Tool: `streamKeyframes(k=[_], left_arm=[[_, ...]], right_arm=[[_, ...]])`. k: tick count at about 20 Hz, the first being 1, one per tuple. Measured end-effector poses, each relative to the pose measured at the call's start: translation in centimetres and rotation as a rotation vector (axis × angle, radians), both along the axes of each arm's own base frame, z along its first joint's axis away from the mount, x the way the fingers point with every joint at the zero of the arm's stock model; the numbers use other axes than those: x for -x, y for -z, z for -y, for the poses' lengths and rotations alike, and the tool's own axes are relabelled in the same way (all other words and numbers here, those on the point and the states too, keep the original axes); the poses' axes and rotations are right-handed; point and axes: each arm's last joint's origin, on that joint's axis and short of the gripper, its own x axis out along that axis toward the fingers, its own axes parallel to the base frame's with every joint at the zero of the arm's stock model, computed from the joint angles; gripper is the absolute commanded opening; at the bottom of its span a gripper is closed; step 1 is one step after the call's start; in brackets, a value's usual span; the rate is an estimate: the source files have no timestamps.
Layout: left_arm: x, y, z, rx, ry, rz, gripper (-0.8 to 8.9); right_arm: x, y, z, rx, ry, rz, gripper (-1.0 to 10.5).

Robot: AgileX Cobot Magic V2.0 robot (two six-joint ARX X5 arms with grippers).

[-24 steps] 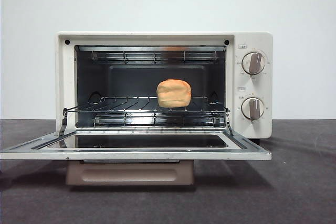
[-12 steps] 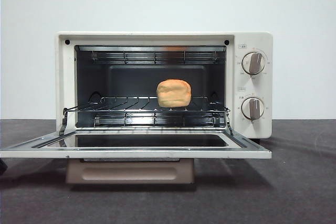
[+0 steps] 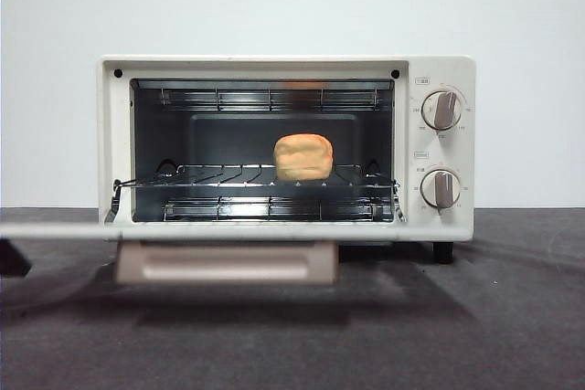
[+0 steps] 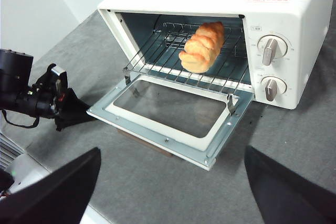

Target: The left arm flap open the oven, the right arm pick bread and place it into oven, the left arm flap close the oven

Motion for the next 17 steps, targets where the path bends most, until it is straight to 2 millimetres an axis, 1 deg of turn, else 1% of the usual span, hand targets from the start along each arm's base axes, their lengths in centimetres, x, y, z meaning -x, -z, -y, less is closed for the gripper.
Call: streamKeyframes(k=[4, 7, 9, 14, 17], left_arm=[[-0.4, -0.5, 0.0, 0.024, -0.009, 0.014, 0.12], [-1.1, -1.6, 0.1, 0.039, -0.009, 0.041, 0.12], [-1.9, -2.9, 0.1, 0.044, -0.013, 0.081, 0.12], [-4.0, -6.9, 0.2, 0.057, -0.021, 0.214, 0.12], [-5.0, -9.3, 0.1, 0.031, -0.060, 0.301, 0.12]], right_arm=[[0.0, 0.0, 0.0, -0.006, 0.003, -0.005, 4.3], [0.0, 0.0, 0.0, -0.008, 0.004, -0.007, 4.3], [0.0, 0.0, 0.0, -0.008, 0.005, -0.008, 4.3], [0.0, 0.0, 0.0, -0.011, 0.006, -0.009, 4.3], [0.0, 0.0, 0.0, -0.011, 0.006, -0.009, 4.3]])
